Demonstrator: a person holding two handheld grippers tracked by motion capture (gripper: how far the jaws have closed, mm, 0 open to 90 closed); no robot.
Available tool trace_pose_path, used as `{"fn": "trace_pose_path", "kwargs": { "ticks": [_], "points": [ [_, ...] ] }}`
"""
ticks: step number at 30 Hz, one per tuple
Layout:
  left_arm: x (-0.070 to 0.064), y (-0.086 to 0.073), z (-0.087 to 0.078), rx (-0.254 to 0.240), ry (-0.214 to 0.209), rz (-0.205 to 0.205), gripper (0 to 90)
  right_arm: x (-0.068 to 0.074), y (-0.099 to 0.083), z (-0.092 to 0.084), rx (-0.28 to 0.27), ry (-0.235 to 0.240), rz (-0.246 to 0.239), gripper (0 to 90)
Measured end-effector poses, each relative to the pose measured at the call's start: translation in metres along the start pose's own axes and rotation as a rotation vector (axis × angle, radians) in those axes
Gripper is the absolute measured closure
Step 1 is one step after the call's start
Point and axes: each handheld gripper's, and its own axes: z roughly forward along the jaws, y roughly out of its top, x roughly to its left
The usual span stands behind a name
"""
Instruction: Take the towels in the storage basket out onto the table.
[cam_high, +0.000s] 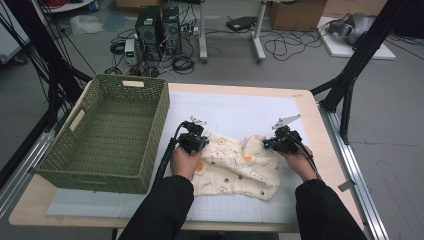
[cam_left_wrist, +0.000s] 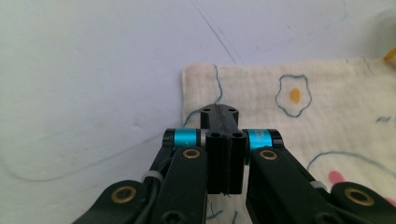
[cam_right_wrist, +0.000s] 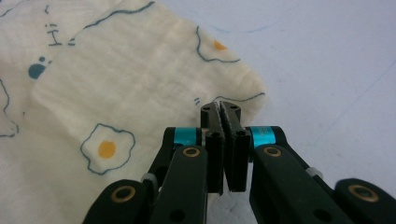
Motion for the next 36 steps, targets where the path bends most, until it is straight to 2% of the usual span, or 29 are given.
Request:
{"fn": "trace_pose_path", "kwargs": {
  "ticks": [2,3,5,6,7,8,9,10,11,13,14,16,20,23,24,28,31,33,36],
  "points": [
    [0.003,0.006,-0.009,-0.080,0.036,-0.029,89.8,-0.003,0.008,-0.008,-0.025,-0.024,0.001,89.1],
    [0.007,0.010,-0.015,-0.147,0.062,-0.053,89.8,-0.005,0.014,-0.014,-0.050,-0.050,0.003,89.1],
    [0.011,0.016,-0.022,-0.227,0.093,-0.067,89.4,-0.012,0.026,-0.028,-0.097,-0.119,0.021,88.8],
    [0.013,0.020,-0.024,-0.250,0.101,-0.078,88.5,-0.016,0.030,-0.034,-0.123,-0.138,0.029,87.9],
    [0.016,0.022,-0.024,-0.255,0.079,-0.098,79.2,-0.021,0.032,-0.039,-0.138,-0.147,0.052,81.1],
    [0.017,0.022,-0.023,-0.245,0.064,-0.102,71.3,-0.025,0.032,-0.040,-0.161,-0.161,0.090,63.5],
    [0.017,0.021,-0.022,-0.226,0.058,-0.091,70.0,-0.027,0.030,-0.040,-0.168,-0.171,0.113,61.8],
    [0.016,0.019,-0.020,-0.203,0.054,-0.075,69.8,-0.029,0.026,-0.040,-0.167,-0.139,0.139,59.7],
    [0.015,0.017,-0.019,-0.183,0.044,-0.065,69.9,-0.029,0.022,-0.040,-0.168,-0.117,0.139,59.1],
    [0.013,0.011,-0.018,-0.168,0.017,-0.057,71.5,-0.025,0.015,-0.039,-0.157,-0.113,0.104,58.3],
    [0.012,0.009,-0.019,-0.162,0.007,-0.044,72.3,-0.020,0.007,-0.040,-0.142,-0.088,0.093,57.4],
    [0.009,0.005,-0.020,-0.150,-0.010,-0.032,72.2,-0.013,-0.003,-0.043,-0.140,-0.046,0.072,57.2],
    [0.004,-0.005,-0.029,-0.142,-0.043,-0.010,71.4,0.003,-0.020,-0.053,-0.127,0.009,0.041,54.9],
    [-0.001,-0.011,-0.038,-0.133,-0.065,0.018,69.9,0.018,-0.037,-0.064,-0.148,0.038,0.006,56.6],
    [-0.002,-0.014,-0.041,-0.138,-0.077,0.017,69.7,0.023,-0.043,-0.067,-0.154,0.056,0.002,57.4],
    [-0.010,-0.027,-0.050,-0.120,-0.092,0.057,67.9,0.044,-0.063,-0.076,-0.168,0.118,-0.037,60.5],
    [-0.011,-0.037,-0.055,-0.104,-0.116,0.056,67.4,0.056,-0.076,-0.078,-0.152,0.183,-0.055,61.6],
    [-0.013,-0.042,-0.056,-0.084,-0.121,0.079,67.4,0.062,-0.083,-0.079,-0.140,0.215,-0.064,61.7],
    [-0.014,-0.047,-0.056,-0.039,-0.124,0.110,70.0,0.068,-0.087,-0.074,-0.125,0.222,-0.084,65.2]
  ]
}}
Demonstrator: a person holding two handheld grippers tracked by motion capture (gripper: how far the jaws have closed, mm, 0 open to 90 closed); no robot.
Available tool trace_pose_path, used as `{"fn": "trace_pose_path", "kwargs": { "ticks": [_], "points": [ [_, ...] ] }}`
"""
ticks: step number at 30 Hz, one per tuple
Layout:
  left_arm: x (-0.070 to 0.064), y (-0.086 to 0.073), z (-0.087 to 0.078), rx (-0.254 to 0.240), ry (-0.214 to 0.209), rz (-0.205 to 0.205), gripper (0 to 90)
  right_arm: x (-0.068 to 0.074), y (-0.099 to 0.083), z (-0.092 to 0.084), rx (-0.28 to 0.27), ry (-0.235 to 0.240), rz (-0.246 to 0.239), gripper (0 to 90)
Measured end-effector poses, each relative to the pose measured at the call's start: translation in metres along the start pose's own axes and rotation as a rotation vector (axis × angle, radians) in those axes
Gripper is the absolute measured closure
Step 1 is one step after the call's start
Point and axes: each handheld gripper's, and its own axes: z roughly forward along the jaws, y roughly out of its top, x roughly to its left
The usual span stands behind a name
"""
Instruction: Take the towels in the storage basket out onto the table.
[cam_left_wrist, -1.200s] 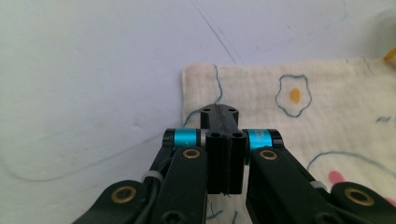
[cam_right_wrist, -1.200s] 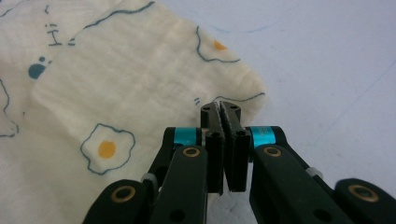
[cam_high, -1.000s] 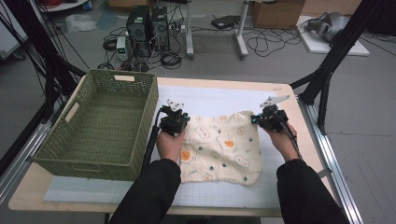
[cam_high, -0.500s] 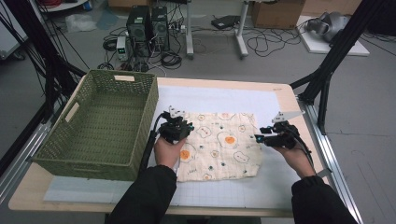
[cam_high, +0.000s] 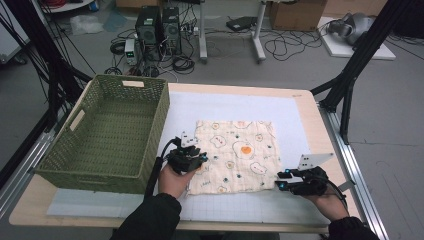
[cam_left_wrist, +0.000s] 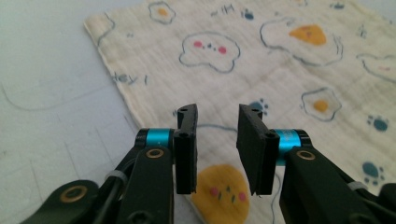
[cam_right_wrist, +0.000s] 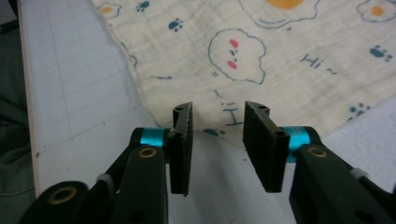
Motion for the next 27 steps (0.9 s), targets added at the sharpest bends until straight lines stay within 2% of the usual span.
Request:
{"fn": "trace_pose_path", "kwargs": {
  "ticks": [3,4,5,7,11,14,16,18,19,20,22,23,27],
  "points": [
    [0.001,-0.005,0.004,0.064,-0.018,0.015,82.3,-0.001,0.002,0.009,0.012,-0.026,0.001,73.2],
    [0.000,-0.006,0.005,0.080,-0.016,0.024,85.9,-0.003,0.004,0.012,0.012,-0.019,0.007,80.8],
    [0.000,-0.006,0.006,0.088,-0.016,0.030,86.8,-0.003,0.006,0.015,0.017,-0.013,0.005,86.9],
    [0.000,-0.007,0.007,0.091,-0.014,0.039,86.9,-0.004,0.012,0.019,0.027,-0.010,0.004,89.1],
    [-0.001,-0.007,0.007,0.091,-0.019,0.036,85.6,-0.004,0.028,0.031,0.051,-0.006,-0.014,89.3],
    [-0.003,-0.006,0.005,0.084,-0.039,0.031,83.6,-0.004,0.033,0.040,0.069,-0.007,-0.022,89.3],
    [-0.005,-0.006,0.004,0.076,-0.049,0.035,82.0,-0.003,0.034,0.046,0.084,-0.007,-0.020,84.3],
    [-0.007,-0.008,0.003,0.079,-0.063,0.026,79.6,-0.005,0.033,0.048,0.066,0.036,0.001,72.6],
    [-0.007,-0.009,0.003,0.085,-0.068,0.029,77.9,-0.005,0.032,0.048,0.062,0.046,0.014,72.5],
    [-0.008,-0.011,0.004,0.096,-0.066,0.037,77.8,-0.005,0.032,0.048,0.060,0.046,0.018,73.6],
    [-0.009,-0.013,0.004,0.083,-0.060,0.032,78.0,-0.003,0.032,0.048,0.066,0.016,-0.002,81.4],
    [-0.008,-0.013,0.004,0.080,-0.058,0.033,78.7,-0.003,0.032,0.048,0.069,0.019,-0.005,87.0],
    [-0.007,-0.013,0.003,0.082,-0.059,0.033,80.6,0.000,0.031,0.038,0.092,0.028,-0.028,88.4]
  ]
}}
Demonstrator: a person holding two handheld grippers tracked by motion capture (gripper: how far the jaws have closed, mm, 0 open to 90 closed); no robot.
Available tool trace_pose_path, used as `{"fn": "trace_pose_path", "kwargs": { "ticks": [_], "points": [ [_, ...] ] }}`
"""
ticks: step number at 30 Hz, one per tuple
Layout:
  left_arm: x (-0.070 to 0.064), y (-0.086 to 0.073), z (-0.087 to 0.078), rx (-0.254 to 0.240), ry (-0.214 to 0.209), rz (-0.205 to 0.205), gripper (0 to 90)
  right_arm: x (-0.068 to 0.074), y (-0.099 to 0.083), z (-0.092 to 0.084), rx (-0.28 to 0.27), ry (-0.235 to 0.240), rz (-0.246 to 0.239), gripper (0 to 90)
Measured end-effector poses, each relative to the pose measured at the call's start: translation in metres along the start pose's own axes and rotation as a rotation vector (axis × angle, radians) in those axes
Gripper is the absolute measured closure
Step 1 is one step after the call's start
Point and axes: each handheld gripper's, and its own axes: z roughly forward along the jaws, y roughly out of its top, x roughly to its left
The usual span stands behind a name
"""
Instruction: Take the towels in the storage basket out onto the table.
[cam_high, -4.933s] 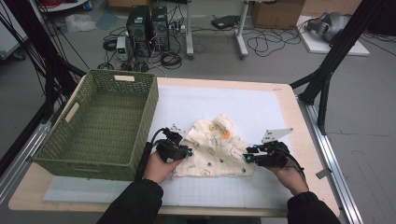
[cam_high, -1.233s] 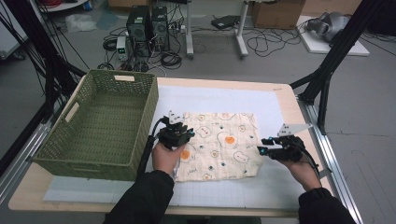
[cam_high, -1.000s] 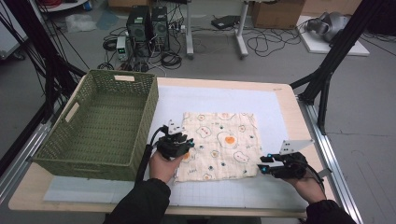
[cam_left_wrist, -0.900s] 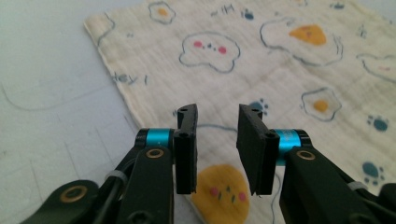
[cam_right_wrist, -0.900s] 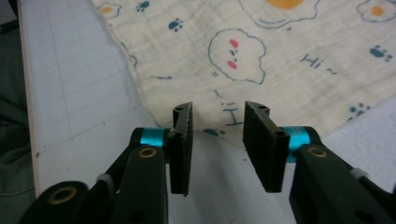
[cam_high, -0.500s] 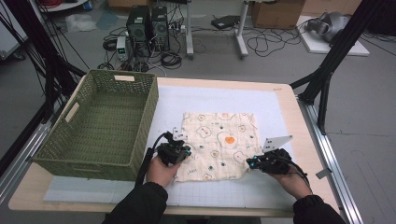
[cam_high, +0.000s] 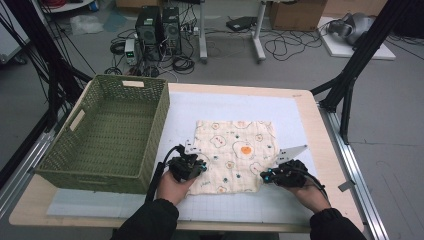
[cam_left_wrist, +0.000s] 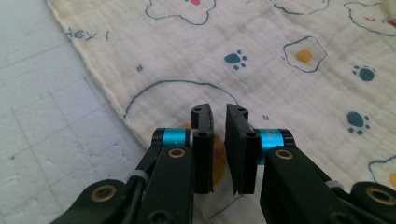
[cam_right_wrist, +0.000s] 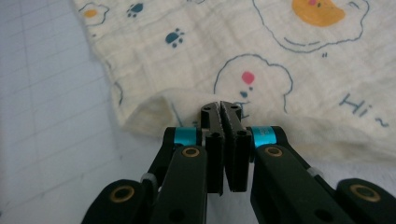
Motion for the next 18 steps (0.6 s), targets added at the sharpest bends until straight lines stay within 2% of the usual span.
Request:
{"fn": "trace_pose_path", "kwargs": {
  "ticks": [1,3,4,5,6,7,9,10,13,15,16,17,18],
  "points": [
    [0.000,0.000,0.000,-0.001,-0.001,0.001,80.6,0.001,-0.002,-0.005,-0.001,-0.002,-0.005,88.5],
    [0.001,0.000,0.000,0.000,-0.005,-0.004,80.5,0.003,-0.007,-0.019,0.020,0.022,0.006,87.3],
    [0.002,0.000,0.000,-0.001,-0.005,-0.007,80.4,0.004,-0.009,-0.024,0.022,0.011,0.009,81.4],
    [0.001,0.000,0.000,-0.003,-0.006,-0.007,79.9,0.005,-0.012,-0.031,0.003,-0.004,0.024,75.8],
    [0.001,0.000,0.000,-0.001,-0.009,-0.005,78.2,0.003,-0.015,-0.038,-0.019,0.019,0.048,74.0],
    [0.001,0.000,0.000,-0.002,-0.009,-0.002,76.9,0.004,-0.016,-0.040,-0.027,0.022,0.053,73.7],
    [0.000,0.000,-0.001,-0.001,-0.008,0.000,72.4,0.005,-0.018,-0.040,-0.038,0.033,0.044,72.1],
    [-0.001,-0.001,-0.003,-0.005,-0.018,0.001,71.3,0.006,-0.019,-0.038,-0.030,0.042,0.037,70.5],
    [-0.003,-0.004,-0.006,0.009,-0.014,0.014,69.1,0.006,-0.025,-0.024,-0.002,0.045,0.029,69.0],
    [-0.004,-0.006,-0.007,0.005,-0.006,0.022,68.3,0.007,-0.028,-0.017,0.006,0.042,0.029,71.1],
    [-0.004,-0.007,-0.008,0.004,0.004,0.028,69.2,0.007,-0.030,-0.017,-0.018,0.034,0.029,74.8],
    [-0.004,-0.008,-0.008,0.000,0.017,0.032,72.2,0.007,-0.031,-0.017,-0.021,0.037,0.034,83.2],
    [-0.004,-0.009,-0.008,-0.001,0.031,0.035,76.3,0.007,-0.032,-0.017,-0.015,0.054,0.032,87.3]
  ]
}}
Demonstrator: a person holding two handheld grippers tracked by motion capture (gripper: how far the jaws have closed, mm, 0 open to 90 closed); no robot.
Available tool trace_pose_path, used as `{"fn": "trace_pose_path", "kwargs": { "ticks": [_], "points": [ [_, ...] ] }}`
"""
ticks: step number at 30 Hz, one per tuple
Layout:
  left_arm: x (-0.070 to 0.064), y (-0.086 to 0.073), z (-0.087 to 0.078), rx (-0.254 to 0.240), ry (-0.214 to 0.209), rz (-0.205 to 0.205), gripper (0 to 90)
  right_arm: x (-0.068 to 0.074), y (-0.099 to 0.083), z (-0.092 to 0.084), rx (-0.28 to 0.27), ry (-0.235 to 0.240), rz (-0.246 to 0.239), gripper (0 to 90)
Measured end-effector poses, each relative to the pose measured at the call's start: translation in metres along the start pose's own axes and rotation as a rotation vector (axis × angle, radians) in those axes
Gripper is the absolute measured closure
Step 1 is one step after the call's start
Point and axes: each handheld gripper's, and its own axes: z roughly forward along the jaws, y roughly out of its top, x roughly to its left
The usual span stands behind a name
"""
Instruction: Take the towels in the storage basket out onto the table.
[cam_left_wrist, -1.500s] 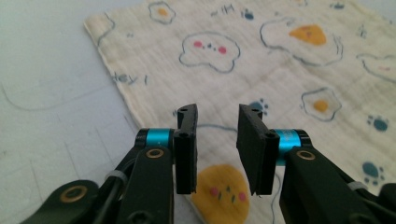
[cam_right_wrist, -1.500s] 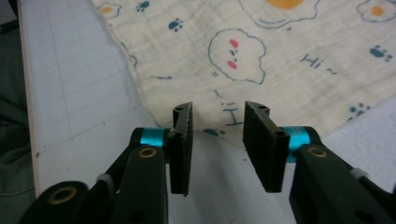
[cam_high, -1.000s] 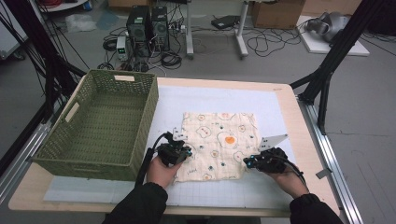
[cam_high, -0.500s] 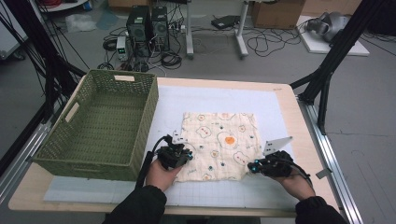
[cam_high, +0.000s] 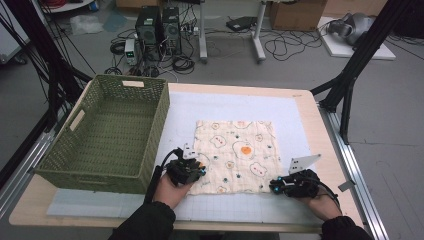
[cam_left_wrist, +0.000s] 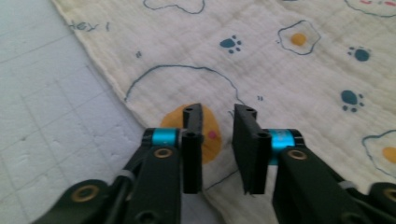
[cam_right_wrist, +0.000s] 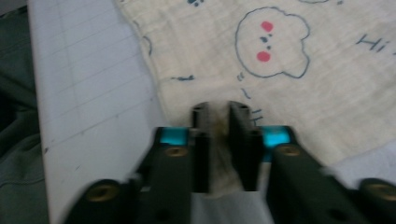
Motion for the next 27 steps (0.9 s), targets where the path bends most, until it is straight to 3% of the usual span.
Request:
{"fn": "trace_pose_path", "kwargs": {
  "ticks": [3,6,9,18,20,27],
  "points": [
    [0.002,0.001,0.000,0.004,0.018,-0.010,87.3,0.002,-0.001,-0.002,0.012,0.023,-0.015,88.7],
    [0.001,0.000,0.000,0.000,0.023,0.002,87.8,0.006,-0.007,-0.005,0.006,0.048,-0.005,88.4],
    [0.003,0.000,0.000,-0.006,0.010,-0.011,87.1,0.008,-0.010,-0.007,-0.036,0.060,0.020,76.4],
    [0.010,0.011,-0.002,-0.088,-0.029,-0.057,70.1,-0.008,0.008,-0.017,-0.170,-0.032,0.061,53.4],
    [0.013,0.015,-0.001,-0.117,-0.039,-0.090,67.7,-0.012,0.012,-0.016,-0.177,-0.052,0.062,50.7],
    [0.019,0.030,-0.001,-0.152,-0.064,-0.109,63.6,-0.029,0.026,-0.012,-0.223,-0.075,0.093,42.4]
  ]
}}
